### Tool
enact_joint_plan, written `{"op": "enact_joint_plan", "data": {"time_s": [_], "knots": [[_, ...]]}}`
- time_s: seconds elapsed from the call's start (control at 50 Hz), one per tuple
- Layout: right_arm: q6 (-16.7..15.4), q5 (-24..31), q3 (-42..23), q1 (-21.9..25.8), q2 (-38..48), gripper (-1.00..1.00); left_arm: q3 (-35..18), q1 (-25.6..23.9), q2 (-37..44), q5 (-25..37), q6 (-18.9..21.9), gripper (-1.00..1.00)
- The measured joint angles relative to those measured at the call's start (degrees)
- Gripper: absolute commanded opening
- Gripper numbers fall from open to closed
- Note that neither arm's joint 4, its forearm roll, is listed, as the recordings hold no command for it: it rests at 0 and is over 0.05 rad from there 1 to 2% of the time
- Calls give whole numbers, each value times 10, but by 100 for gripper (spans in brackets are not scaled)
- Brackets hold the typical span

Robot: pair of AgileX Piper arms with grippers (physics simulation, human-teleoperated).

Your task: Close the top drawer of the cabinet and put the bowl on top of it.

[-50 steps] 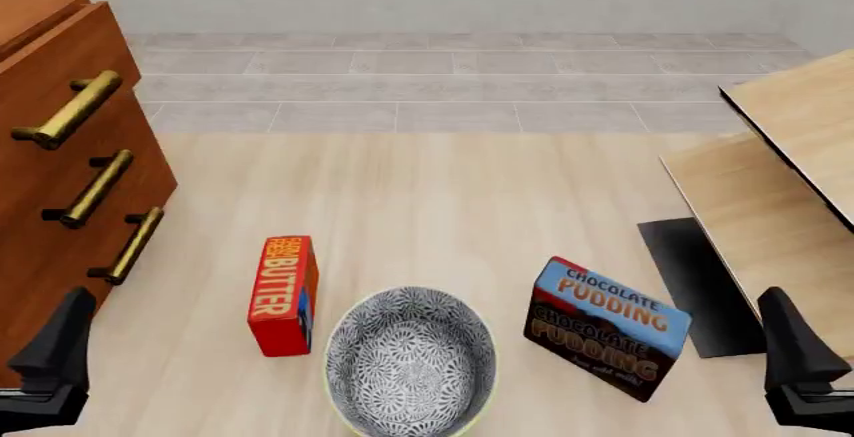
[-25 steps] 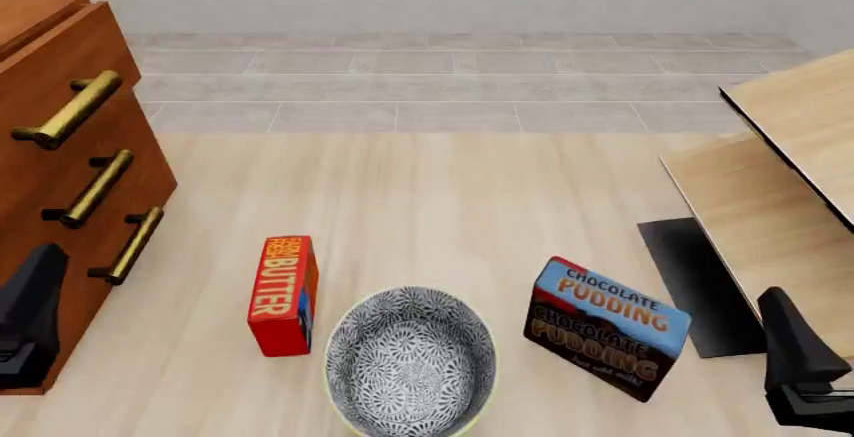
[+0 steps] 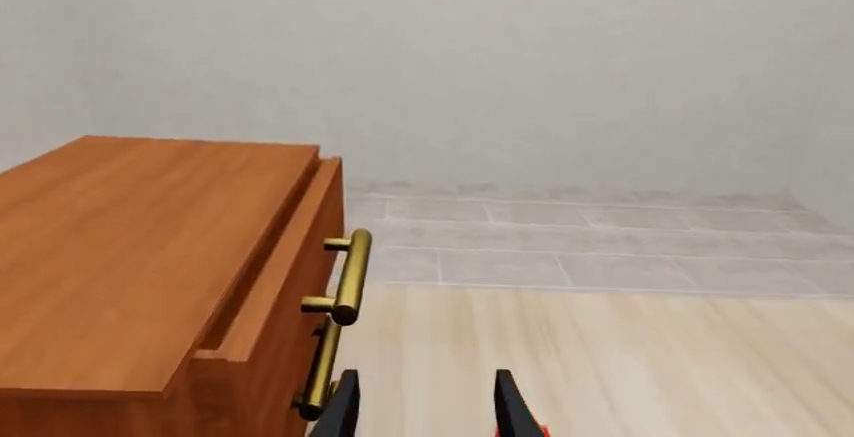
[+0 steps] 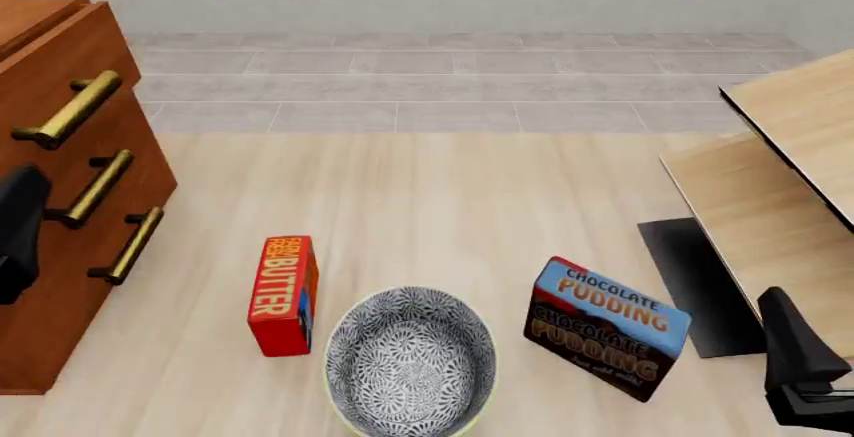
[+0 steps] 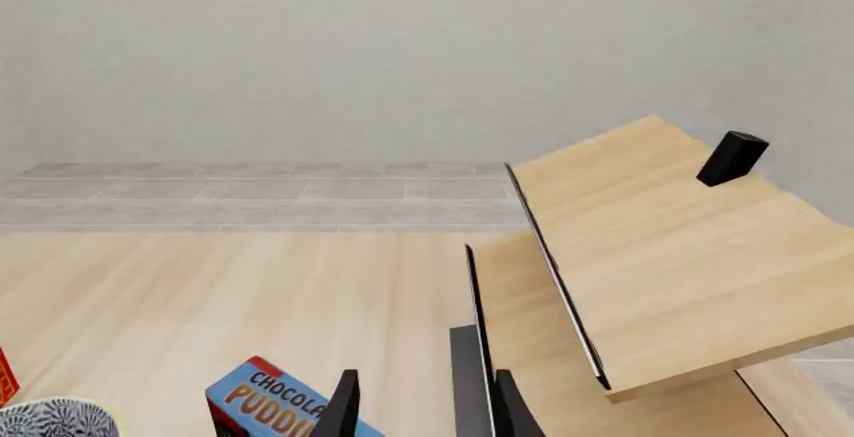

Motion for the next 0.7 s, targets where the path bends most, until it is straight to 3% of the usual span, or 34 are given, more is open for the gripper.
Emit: {"op": "enact_joint_plan", "data": {"time_s": [0.7], "knots": [[0,0,0,0,0,100,-1,30,78,-51,4,100]]}}
